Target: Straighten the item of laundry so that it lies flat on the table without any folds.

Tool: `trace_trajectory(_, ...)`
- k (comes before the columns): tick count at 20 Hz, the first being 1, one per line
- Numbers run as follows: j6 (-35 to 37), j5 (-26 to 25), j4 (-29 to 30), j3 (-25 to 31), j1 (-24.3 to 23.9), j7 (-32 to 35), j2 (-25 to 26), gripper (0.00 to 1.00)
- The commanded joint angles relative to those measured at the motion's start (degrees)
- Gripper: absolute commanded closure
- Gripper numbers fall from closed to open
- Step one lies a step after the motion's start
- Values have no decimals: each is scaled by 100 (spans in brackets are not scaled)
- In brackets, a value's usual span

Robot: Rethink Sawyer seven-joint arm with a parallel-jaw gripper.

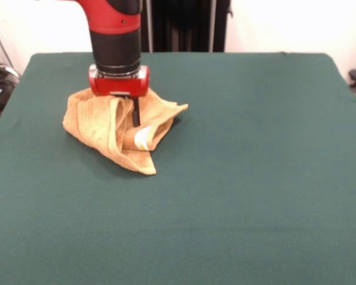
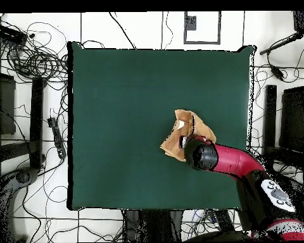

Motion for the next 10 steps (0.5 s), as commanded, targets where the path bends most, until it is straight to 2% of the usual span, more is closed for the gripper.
trace_trajectory(1,-73,-350,-592,744,-62,-187,611,0)
trace_trajectory(10,247,-506,-722,903,-259,-301,563,0)
